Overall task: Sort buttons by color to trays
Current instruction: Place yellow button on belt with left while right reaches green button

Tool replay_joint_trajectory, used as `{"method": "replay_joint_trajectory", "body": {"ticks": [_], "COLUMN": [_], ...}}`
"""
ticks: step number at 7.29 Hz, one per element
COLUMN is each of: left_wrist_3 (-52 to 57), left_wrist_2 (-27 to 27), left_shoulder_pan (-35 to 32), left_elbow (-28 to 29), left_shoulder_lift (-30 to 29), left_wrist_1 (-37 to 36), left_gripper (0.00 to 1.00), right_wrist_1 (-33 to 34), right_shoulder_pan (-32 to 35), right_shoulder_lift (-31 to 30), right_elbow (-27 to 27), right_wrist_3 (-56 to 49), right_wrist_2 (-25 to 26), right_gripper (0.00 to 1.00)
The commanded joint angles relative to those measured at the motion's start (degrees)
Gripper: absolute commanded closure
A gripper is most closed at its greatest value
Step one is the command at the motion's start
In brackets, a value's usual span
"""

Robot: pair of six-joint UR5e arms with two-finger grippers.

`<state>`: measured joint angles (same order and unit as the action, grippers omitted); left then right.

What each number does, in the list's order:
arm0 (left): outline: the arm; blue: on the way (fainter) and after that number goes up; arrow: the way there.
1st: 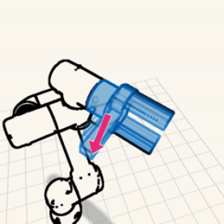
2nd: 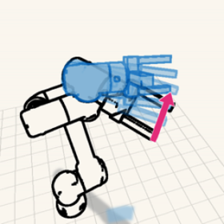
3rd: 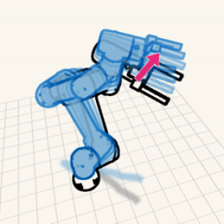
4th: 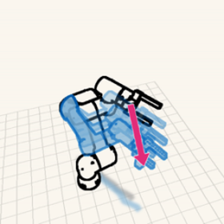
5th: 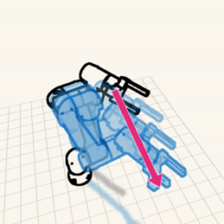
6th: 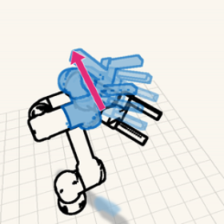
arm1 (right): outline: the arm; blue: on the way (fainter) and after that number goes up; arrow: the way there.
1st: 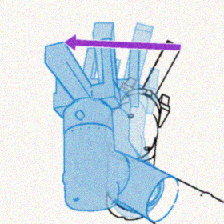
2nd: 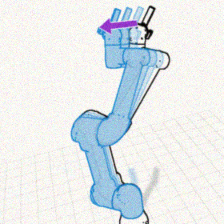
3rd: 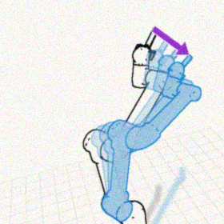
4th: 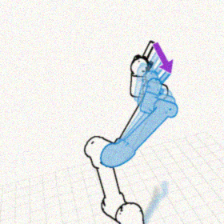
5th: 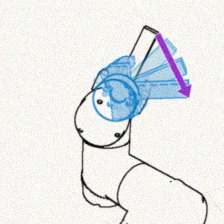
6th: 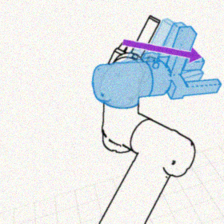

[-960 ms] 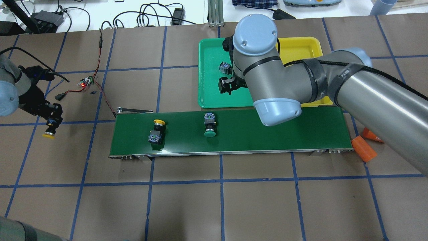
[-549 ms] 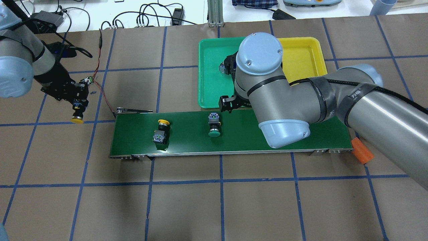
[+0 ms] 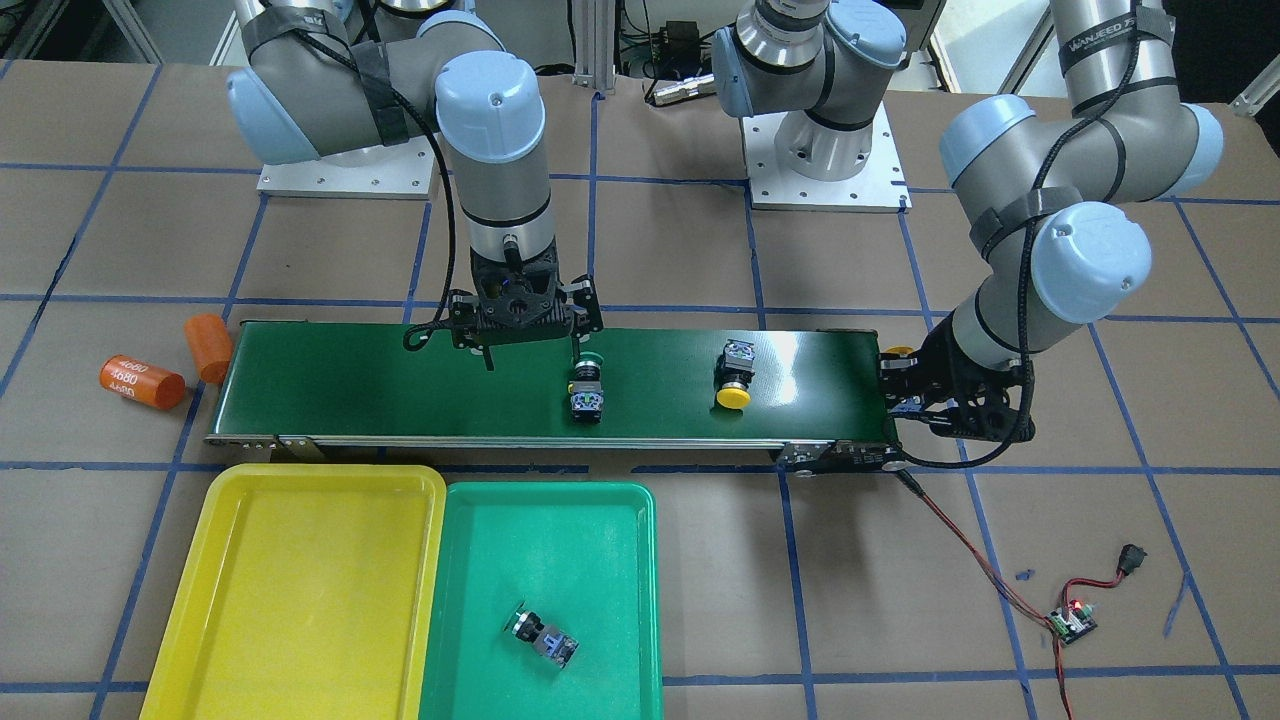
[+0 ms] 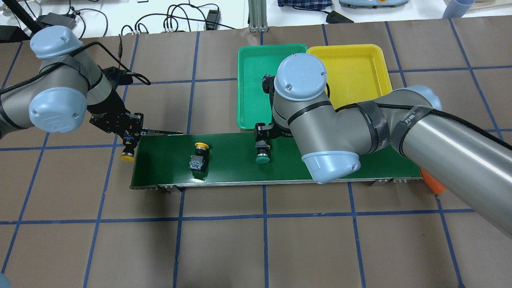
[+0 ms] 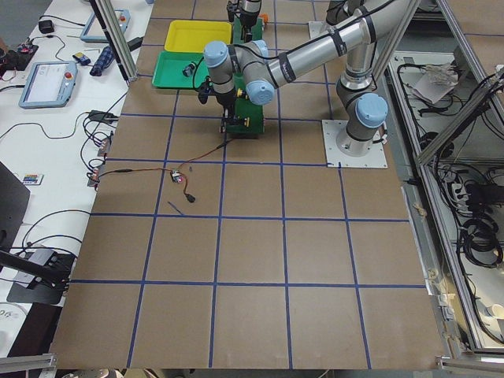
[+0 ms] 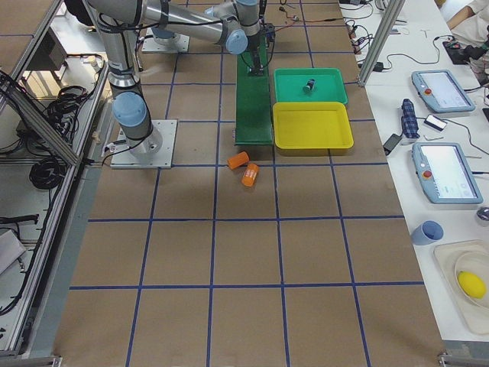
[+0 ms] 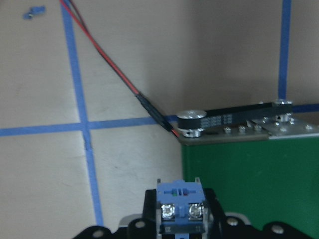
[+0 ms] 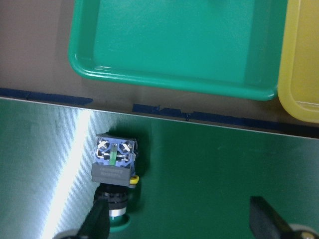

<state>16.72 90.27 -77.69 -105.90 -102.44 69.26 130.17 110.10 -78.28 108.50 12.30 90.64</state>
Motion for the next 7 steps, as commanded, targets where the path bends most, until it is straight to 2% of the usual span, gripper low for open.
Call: {"method": "replay_joint_trajectory", "body": {"ticks": [1,2,3,4,5,7], "left_wrist_3": [-0.1,-0.2,0.2,0.0,0.0,0.2], "left_wrist_2": [-1.7,-1.8,-1.9,-5.9,-7.5,-7.4], "left_shoulder_pan": [-0.4,-0.4,-0.4,-0.4,-0.3,0.3], "left_elbow": [-0.2,-0.6,-0.9,-1.3,-0.8,-0.3], "left_shoulder_lift": [-0.9,-1.1,-0.2,-0.4,-0.1,0.7], "left_wrist_1": [-0.4,-0.7,-0.5,-0.3,0.0,0.4], "left_gripper": [1.00,1.00,0.60,0.01,0.00,0.00], "right_wrist_1": [5.3,5.4,6.1,7.0,7.1,6.9], "right_shoulder_pan": [0.1,0.1,0.1,0.1,0.1,0.4], "right_shoulder_lift": [3.5,4.4,5.3,6.5,7.0,6.6], "right_elbow": [-0.4,-0.7,-0.8,-0.7,-0.5,0.2], "right_wrist_3": [0.6,0.6,0.6,0.6,0.6,0.6], "right_wrist_2": [-0.4,-0.2,-0.3,-0.3,-0.3,-0.3], "right_gripper": [0.00,0.00,0.00,0.00,0.00,0.01]}}
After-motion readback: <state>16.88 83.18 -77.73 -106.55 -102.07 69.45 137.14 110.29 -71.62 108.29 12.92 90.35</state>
